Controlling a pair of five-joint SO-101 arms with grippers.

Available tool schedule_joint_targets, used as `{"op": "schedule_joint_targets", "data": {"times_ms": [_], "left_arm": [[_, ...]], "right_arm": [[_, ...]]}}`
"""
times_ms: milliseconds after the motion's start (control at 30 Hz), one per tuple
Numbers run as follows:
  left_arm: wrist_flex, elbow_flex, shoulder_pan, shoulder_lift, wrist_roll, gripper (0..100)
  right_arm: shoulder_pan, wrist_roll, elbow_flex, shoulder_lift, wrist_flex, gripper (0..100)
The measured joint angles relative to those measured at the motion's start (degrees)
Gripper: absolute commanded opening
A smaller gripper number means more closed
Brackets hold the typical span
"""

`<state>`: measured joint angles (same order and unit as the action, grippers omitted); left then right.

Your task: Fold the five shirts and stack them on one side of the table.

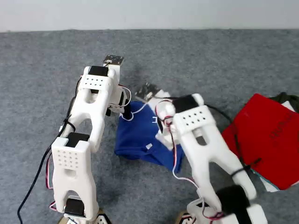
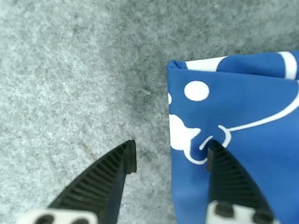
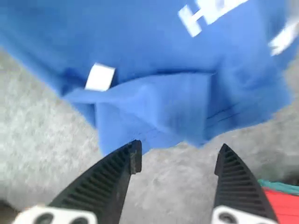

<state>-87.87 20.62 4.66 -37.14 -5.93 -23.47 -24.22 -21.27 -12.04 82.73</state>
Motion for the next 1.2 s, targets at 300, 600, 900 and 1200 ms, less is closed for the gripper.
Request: {"op": "schedule_joint_targets", "data": {"times_ms": [300,600,900,1200], "left_arm": [[3.96,-3.69,0.00,-3.25,0.00,25],[4.31,-2.64,0.00,-4.57,0.00,25],[4.31,-2.64,0.00,-4.66,0.00,25],[4.31,-2.64,0.00,-4.66,0.00,25]], "right_arm": [[2.81,2.29,4.92,6.07,-5.63,26.6],[1.49,2.37,13.98,22.42,-11.96,26.6],[1.32,2.29,14.68,26.73,-10.11,26.6],[1.23,2.29,13.63,26.64,-4.92,26.6]]}}
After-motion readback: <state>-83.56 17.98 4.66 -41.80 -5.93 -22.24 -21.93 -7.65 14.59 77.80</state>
